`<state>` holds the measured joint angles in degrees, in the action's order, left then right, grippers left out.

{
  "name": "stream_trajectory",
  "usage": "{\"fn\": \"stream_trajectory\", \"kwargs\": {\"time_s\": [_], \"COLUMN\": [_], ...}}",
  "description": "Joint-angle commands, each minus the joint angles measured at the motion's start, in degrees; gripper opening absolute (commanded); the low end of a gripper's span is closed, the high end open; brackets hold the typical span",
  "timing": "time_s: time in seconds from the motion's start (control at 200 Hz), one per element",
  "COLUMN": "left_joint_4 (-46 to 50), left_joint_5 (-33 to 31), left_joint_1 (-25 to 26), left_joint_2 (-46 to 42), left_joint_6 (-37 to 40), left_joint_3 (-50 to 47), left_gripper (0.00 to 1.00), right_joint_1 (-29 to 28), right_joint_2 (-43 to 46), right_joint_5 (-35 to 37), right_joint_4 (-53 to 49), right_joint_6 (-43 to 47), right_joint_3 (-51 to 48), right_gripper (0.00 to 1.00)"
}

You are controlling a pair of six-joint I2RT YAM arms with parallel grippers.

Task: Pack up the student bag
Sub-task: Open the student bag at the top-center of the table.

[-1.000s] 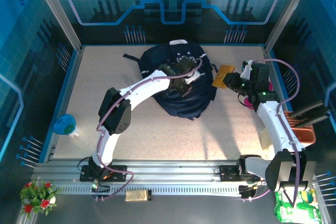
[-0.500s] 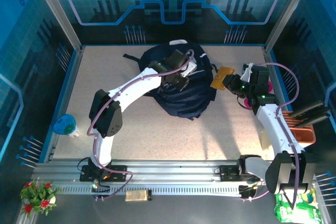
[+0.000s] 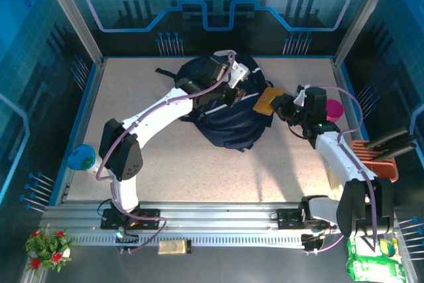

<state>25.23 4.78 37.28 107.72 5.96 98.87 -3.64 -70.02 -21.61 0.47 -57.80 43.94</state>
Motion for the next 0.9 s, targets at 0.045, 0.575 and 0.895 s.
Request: {"fn": "stream_trajectory", "kwargs": {"time_s": [0.045,0.575,0.895], "left_joint_4": [9.88,23.17,26.64], "left_joint_5": [-0.37,-7.25,-12.07], "left_joint_1": [0.04,1.13,0.09], "left_joint_2": [3.91,16.89,20.29], "left_joint_6": [5.79,14.07,10.96], "left_joint_3": [3.53,14.07,23.17], "left_gripper": [0.33,0.69,0.48], "right_joint_1": [-0.15,2.08,2.38], "right_joint_2": [2.01,3.84,4.01], "right_joint_5": [5.91,8.6,8.41], "right_joint_4": [-1.93,-7.59,-8.01], "right_joint_6": [-0.64,0.76,0.93], "right_joint_3": [-0.34,-0.34,-0.26], "right_gripper": [0.17,0.17,0.17]}}
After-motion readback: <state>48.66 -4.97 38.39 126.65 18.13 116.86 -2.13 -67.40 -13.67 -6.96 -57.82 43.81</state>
